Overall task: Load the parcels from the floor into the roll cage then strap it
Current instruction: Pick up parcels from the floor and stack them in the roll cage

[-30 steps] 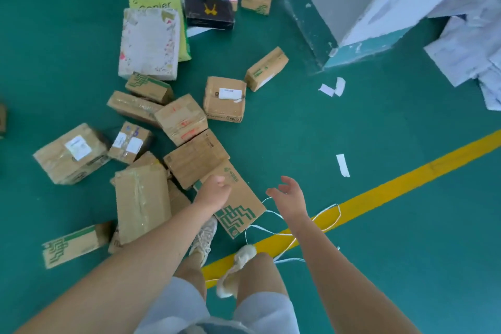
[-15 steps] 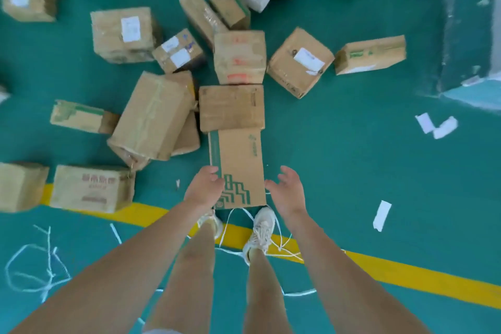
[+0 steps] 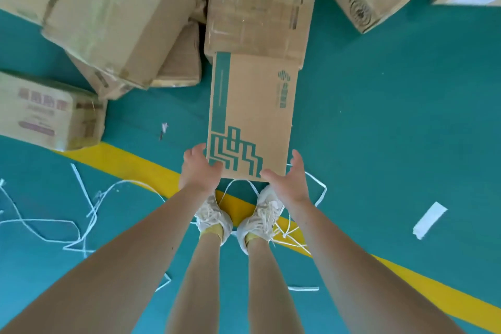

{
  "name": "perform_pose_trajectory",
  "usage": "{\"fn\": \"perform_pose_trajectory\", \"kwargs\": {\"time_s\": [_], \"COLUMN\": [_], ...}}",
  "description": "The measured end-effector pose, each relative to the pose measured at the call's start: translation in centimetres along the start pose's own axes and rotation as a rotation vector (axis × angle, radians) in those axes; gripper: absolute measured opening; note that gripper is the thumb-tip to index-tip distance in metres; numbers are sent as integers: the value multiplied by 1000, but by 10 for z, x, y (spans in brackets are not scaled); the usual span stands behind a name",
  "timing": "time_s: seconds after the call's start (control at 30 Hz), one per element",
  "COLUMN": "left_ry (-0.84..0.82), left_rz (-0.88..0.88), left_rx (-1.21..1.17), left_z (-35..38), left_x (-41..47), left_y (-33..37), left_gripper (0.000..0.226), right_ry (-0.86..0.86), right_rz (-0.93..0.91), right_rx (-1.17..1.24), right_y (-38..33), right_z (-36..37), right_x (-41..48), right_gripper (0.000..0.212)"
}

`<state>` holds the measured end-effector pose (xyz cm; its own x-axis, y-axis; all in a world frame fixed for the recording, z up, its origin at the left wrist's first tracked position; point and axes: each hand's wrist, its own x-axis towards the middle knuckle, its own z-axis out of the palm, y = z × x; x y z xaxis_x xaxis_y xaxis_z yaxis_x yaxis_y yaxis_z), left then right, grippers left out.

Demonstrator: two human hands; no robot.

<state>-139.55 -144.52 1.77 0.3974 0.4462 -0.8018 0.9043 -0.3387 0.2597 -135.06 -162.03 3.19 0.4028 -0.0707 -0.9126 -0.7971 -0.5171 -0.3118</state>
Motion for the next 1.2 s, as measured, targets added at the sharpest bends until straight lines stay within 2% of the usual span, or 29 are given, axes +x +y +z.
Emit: {"fn": "perform_pose_trajectory", "kwargs": {"time_s": [0.07, 0.17, 0.33, 0.47, 0.53, 0.63, 0.8, 0.87, 0.93, 1.0, 1.07, 1.2], "left_ry": [40, 14, -84, -139, -103, -15, 18, -7, -5, -1, -1, 13], "left_rz": [-37, -90, -135, -166, -159, -119, -168, -235, -275, -297, -293, -225], "left_rx": [0, -113, -273, -332, -344, -366, -487, -565, -614, -657, -698, -775], "left_z": [13, 28, 42, 42, 34, 13, -38, -58, -75, -90, -108, -154], "left_x": [13, 30, 51, 49, 41, 26, -1, -17, -37, -59, -84, -140], "left_y": [-13, -29, -46, -44, -36, -23, 8, 25, 39, 49, 59, 89], "left_gripper": [67, 81, 56, 48, 48, 45, 67, 75, 75, 71, 71, 70], "right_ry": [-3, -4, 23, 42, 65, 139, 212, 206, 186, 150, 116, 61], "right_rz": [27, 65, 86, 112, 106, 87, 103, 114, 124, 90, 61, -5], "right_rx": [15, 66, 68, 70, 51, 11, 144, 258, 338, 368, 372, 376], "right_y": [10, 25, 31, 25, 15, -5, -43, -59, -76, -93, -112, -149], "right_z": [8, 18, 27, 30, 32, 32, 19, 14, 10, 1, -9, -35], "right_x": [20, 45, 66, 65, 53, 32, -11, -31, -55, -85, -119, -186], "right_gripper": [122, 122, 86, 76, 77, 90, 97, 97, 100, 89, 85, 92]}}
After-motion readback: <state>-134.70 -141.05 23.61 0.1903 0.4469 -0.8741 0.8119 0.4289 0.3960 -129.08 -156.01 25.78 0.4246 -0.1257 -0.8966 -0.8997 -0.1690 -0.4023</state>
